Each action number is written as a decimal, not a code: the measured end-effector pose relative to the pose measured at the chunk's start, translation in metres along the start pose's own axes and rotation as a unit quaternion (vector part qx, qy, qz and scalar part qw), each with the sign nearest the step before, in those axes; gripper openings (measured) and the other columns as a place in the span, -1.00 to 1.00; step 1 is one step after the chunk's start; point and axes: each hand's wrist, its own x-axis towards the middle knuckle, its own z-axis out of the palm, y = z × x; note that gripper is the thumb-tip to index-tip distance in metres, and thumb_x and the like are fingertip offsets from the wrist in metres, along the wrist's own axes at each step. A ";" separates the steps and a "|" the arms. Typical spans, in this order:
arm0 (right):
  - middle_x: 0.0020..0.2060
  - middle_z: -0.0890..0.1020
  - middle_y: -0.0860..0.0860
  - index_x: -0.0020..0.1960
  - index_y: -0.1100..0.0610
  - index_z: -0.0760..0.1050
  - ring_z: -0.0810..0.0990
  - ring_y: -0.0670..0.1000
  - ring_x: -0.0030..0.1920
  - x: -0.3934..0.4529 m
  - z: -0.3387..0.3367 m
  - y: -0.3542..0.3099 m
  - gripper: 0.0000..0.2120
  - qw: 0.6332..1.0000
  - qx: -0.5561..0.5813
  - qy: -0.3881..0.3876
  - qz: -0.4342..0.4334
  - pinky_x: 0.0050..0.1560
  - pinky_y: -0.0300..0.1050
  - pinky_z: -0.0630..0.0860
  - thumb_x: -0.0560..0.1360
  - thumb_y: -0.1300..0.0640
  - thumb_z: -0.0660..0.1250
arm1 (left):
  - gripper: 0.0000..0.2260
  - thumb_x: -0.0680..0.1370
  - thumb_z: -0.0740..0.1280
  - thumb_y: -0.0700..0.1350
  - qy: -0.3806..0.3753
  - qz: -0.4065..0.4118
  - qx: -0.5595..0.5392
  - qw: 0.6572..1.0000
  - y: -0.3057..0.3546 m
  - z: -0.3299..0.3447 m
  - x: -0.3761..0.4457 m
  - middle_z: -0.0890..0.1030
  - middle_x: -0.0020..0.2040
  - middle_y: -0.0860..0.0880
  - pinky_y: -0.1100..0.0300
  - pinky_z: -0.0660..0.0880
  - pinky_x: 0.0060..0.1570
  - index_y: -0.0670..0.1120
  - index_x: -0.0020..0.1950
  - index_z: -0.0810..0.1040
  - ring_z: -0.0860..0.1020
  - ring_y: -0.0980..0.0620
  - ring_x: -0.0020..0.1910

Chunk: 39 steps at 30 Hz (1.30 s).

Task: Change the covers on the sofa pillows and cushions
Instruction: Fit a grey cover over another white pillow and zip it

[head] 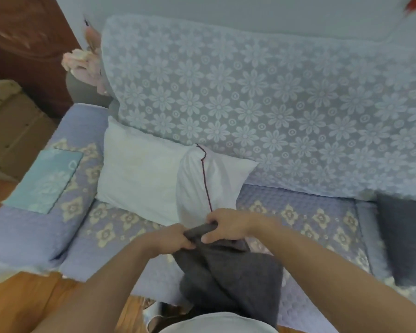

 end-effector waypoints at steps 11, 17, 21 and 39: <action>0.00 0.63 0.08 0.10 0.22 0.57 0.57 0.02 -0.04 -0.010 -0.016 0.020 -0.72 0.998 0.044 0.004 0.040 -0.05 -0.10 0.45 0.57 0.01 0.35 | -0.66 0.48 0.46 0.19 -0.006 0.038 -0.117 0.992 0.015 0.027 -0.011 0.72 0.06 0.08 0.20 0.56 0.04 0.03 0.15 0.67 0.67 0.08 0.07; 0.11 0.65 0.04 0.14 0.13 0.60 0.61 0.04 0.15 -0.001 -0.019 0.011 -0.70 0.975 0.209 0.075 0.025 0.20 -0.09 0.53 0.56 -0.07 0.39 | -0.79 0.53 0.32 -0.25 0.097 0.036 -0.308 0.946 0.025 0.024 -0.012 0.74 -0.02 -0.18 0.20 0.59 -0.12 -0.22 0.08 0.70 0.71 -0.04 -0.10; 0.05 0.65 -0.11 0.06 -0.01 0.58 0.61 -0.14 0.05 -0.002 -0.018 0.011 -0.84 0.976 0.214 0.012 0.040 -0.04 -0.36 0.48 0.57 -0.07 0.39 | -0.67 0.47 0.35 -0.12 0.083 0.008 -0.328 0.941 0.013 0.007 -0.014 0.71 0.08 -0.25 0.07 0.57 0.07 -0.27 0.15 0.68 0.66 -0.22 0.13; 0.25 0.63 0.13 0.35 0.22 0.54 0.59 0.13 0.28 0.002 0.008 0.030 -0.60 0.913 0.407 -0.020 0.017 0.40 0.06 0.44 0.53 0.18 0.44 | -0.46 0.56 0.35 0.23 -0.047 0.002 -0.339 0.940 0.015 0.011 -0.024 0.68 0.22 -0.12 0.05 0.52 0.30 -0.14 0.36 0.57 0.64 -0.08 0.23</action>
